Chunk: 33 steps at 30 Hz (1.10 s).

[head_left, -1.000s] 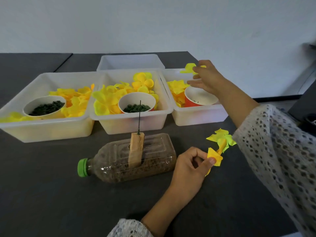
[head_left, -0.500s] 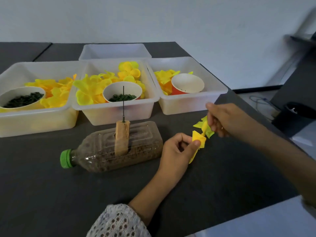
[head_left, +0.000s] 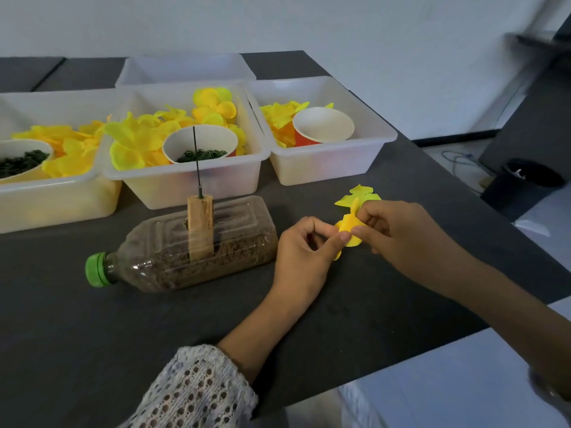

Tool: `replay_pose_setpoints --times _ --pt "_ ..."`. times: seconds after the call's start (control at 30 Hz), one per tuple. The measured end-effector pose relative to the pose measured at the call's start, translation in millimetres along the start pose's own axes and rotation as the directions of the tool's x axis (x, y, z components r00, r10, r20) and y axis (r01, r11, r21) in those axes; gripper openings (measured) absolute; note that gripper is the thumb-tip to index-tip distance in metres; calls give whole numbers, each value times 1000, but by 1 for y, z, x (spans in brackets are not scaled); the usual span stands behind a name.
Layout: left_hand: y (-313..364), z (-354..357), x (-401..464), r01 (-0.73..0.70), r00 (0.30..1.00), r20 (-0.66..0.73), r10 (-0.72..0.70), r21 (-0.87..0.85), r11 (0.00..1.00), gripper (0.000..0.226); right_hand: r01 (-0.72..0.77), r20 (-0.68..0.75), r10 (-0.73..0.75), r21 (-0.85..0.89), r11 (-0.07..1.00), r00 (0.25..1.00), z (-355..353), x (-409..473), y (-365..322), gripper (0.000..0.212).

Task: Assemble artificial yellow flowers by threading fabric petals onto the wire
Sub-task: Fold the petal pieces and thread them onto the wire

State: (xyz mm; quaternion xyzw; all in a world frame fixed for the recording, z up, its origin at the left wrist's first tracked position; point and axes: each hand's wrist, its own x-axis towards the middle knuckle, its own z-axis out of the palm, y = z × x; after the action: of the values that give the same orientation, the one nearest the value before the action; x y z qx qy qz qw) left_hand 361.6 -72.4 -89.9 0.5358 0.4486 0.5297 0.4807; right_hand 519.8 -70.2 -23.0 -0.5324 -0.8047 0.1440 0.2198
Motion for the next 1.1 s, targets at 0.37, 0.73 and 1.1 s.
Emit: replay_pose_setpoints --times 0.37,0.73,1.1 --pt "-5 1 1 -18 999 -30 19 37 999 13 -74 71 70 49 996 995 2 -3 2 15" --pt "-5 -1 2 -32 999 16 33 -39 999 14 -110 15 110 226 968 994 5 -5 6 25" --pt "3 -2 -1 26 999 49 -21 -95 995 19 -117 -21 124 223 968 992 6 -7 8 34"
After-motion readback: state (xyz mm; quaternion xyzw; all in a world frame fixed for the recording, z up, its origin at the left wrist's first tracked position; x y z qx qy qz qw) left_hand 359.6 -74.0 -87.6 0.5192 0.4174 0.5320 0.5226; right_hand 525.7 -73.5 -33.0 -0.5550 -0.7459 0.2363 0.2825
